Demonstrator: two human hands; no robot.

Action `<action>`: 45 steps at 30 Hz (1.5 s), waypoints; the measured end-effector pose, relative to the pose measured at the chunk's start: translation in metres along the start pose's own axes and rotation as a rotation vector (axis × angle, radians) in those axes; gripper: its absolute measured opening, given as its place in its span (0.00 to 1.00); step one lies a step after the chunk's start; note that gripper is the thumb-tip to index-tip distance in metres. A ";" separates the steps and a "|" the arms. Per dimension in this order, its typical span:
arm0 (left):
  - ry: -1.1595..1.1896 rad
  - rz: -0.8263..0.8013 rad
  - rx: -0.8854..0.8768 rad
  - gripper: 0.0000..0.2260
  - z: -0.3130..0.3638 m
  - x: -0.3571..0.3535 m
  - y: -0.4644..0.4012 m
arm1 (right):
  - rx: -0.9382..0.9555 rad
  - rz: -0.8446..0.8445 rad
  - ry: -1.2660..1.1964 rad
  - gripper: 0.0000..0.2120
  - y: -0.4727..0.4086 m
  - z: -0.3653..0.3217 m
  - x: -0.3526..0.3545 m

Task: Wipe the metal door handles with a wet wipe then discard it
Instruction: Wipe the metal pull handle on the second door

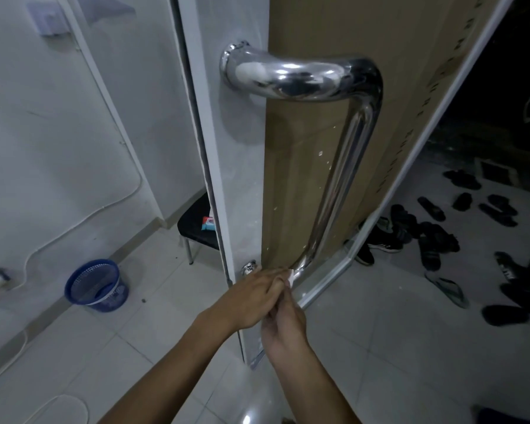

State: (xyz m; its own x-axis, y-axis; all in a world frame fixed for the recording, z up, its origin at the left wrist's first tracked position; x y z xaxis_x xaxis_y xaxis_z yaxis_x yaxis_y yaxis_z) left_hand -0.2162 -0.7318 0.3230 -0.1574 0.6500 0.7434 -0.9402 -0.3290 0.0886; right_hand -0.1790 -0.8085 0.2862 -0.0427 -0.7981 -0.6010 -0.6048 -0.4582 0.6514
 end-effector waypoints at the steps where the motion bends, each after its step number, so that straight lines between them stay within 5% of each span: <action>1: 0.012 -0.003 -0.002 0.19 0.000 0.001 0.000 | -0.007 -0.002 -0.001 0.12 -0.002 0.000 -0.001; 9: 0.102 0.027 0.022 0.18 -0.001 0.009 0.002 | 0.112 -0.010 0.062 0.11 -0.019 0.003 -0.011; 12: 0.134 0.055 0.055 0.18 -0.003 0.009 0.003 | 0.232 0.013 0.189 0.08 -0.027 0.005 -0.008; 16: 0.179 0.095 0.053 0.18 -0.005 0.006 0.006 | 0.435 0.100 0.468 0.16 -0.047 -0.017 -0.001; 22: 0.214 0.181 0.139 0.14 0.003 0.006 0.001 | 0.704 -0.090 0.839 0.35 -0.063 -0.047 0.006; 35: 0.221 0.212 0.138 0.11 0.004 -0.010 -0.013 | 1.028 -0.232 1.027 0.37 -0.080 -0.081 0.004; 40: 0.252 0.255 0.047 0.13 0.027 -0.020 -0.020 | 0.938 -0.330 1.075 0.31 -0.079 -0.091 0.010; 45: 0.299 0.227 0.120 0.19 0.035 -0.045 -0.026 | 0.718 -0.463 0.776 0.30 -0.077 -0.095 0.017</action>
State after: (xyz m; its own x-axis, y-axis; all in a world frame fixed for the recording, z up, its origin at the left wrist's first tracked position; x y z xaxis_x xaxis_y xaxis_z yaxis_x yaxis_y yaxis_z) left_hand -0.1739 -0.7765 0.3111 -0.4550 0.7165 0.5287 -0.8321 -0.5536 0.0342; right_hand -0.0579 -0.8241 0.2695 0.6510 -0.7518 -0.1047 -0.7587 -0.6403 -0.1202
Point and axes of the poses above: each hand's wrist, its own y-axis away from the middle knuckle, its own x-axis out of the back of the hand, z = x × y, the point moved 1 cm from there along -y, towards the middle knuckle, and after that the axes turned 2 degrees about z, right-handed, at the moved point
